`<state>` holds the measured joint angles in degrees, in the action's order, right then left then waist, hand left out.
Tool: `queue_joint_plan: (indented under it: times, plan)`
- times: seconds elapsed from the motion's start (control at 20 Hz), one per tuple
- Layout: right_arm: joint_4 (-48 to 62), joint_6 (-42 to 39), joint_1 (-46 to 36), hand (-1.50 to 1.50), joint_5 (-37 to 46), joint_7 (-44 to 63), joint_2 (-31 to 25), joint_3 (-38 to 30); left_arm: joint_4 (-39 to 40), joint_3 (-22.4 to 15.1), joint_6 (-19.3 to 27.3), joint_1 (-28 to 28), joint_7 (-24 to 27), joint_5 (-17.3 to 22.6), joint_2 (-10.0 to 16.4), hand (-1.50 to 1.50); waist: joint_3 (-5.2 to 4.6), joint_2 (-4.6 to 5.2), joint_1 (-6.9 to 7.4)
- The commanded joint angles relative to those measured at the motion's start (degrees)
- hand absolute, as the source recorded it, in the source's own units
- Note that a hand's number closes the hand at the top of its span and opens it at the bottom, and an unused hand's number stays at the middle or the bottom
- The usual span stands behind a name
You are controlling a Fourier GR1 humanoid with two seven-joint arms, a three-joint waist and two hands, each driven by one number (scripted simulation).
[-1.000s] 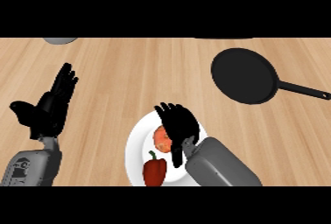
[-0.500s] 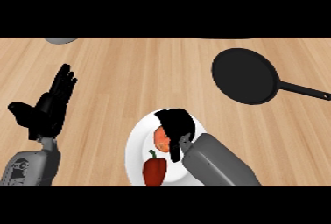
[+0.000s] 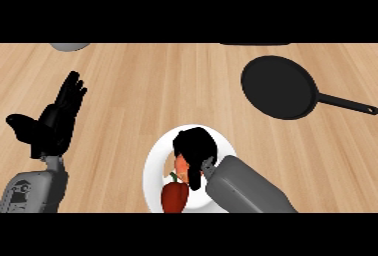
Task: Pick the squash from the plate and place it in the pan
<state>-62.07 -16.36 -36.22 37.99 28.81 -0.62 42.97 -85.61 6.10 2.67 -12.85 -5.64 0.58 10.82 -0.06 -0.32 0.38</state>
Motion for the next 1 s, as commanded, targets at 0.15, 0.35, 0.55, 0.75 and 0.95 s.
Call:
queue_joint_plan:
  times: [0.15, 0.35, 0.55, 0.75, 0.95]
  plan:
    - [-3.15, 2.08, 3.27, 1.50, 4.35, 1.20, 0.60, -2.22, -4.12, 0.01, 0.33, 2.47, -1.48, -0.35, -0.48, 0.00, 0.06, 0.23, -0.19]
    - [-6.14, 6.94, 0.50, 1.50, -3.15, 17.90, 0.61, 3.84, 3.92, 0.53, -0.13, -1.26, 2.47, -0.59, -0.85, 0.00, 0.03, 0.34, 0.11]
    - [-7.75, 19.28, -3.18, 1.50, 2.82, 23.11, 0.61, 6.36, 2.89, -0.67, 1.16, -3.28, 0.51, -1.69, -1.65, 0.00, 0.06, 0.22, 0.14]
    - [-17.71, 21.32, -4.93, 1.50, 11.54, 29.13, 0.61, 7.21, 2.19, 1.25, 0.13, -2.14, -0.40, -0.32, 0.17, 0.00, 0.05, -0.32, -0.85]
    - [-22.28, 22.42, -5.08, 1.50, 16.18, 31.26, -0.75, 2.01, 0.75, 0.43, -0.20, 1.56, 1.79, -0.73, -0.59, 0.00, 0.06, -0.08, -0.74]
